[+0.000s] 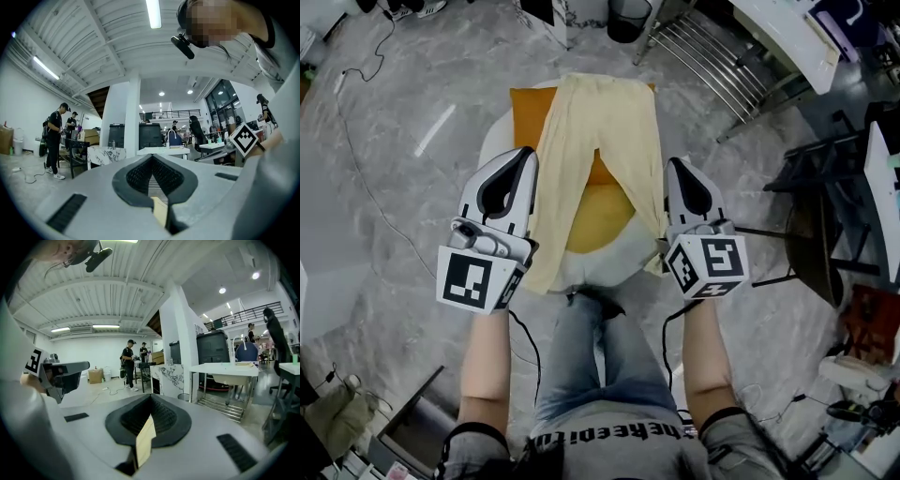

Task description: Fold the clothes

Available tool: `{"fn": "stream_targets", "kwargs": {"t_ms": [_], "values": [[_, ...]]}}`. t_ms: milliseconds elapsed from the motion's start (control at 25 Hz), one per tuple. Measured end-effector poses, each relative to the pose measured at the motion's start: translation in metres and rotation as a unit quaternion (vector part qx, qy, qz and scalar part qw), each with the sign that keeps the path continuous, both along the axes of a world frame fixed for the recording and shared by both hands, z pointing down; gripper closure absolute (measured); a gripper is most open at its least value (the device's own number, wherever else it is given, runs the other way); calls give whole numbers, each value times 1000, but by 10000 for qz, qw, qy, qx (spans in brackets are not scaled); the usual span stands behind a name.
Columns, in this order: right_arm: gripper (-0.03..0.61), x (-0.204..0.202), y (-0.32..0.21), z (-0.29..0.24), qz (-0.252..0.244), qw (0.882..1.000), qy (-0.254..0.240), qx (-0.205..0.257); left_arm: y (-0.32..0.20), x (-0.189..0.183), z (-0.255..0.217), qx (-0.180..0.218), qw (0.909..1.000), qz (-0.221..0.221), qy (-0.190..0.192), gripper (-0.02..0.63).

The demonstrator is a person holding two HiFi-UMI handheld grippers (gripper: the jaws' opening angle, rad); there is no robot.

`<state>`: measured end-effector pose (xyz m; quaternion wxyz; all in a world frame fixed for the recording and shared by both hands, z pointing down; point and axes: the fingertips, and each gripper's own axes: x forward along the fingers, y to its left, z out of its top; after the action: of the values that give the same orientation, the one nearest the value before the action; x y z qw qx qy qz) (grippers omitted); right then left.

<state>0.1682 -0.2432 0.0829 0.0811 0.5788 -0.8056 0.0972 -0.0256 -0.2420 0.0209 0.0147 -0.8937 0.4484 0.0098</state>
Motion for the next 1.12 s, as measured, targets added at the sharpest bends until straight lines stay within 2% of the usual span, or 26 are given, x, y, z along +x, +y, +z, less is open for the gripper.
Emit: {"fn": "stream_targets", "kwargs": {"t_ms": [600, 920, 1120], "values": [[577, 32, -31, 141, 229, 9991, -331, -137, -24, 11, 137, 99, 9998, -38, 152, 611], [577, 51, -67, 223, 363, 9984, -391, 189, -51, 14, 212, 453, 9987, -82, 202, 611], [577, 59, -97, 262, 351, 9982, -403, 264, -66, 15, 257, 474, 9987, -120, 145, 611]]}}
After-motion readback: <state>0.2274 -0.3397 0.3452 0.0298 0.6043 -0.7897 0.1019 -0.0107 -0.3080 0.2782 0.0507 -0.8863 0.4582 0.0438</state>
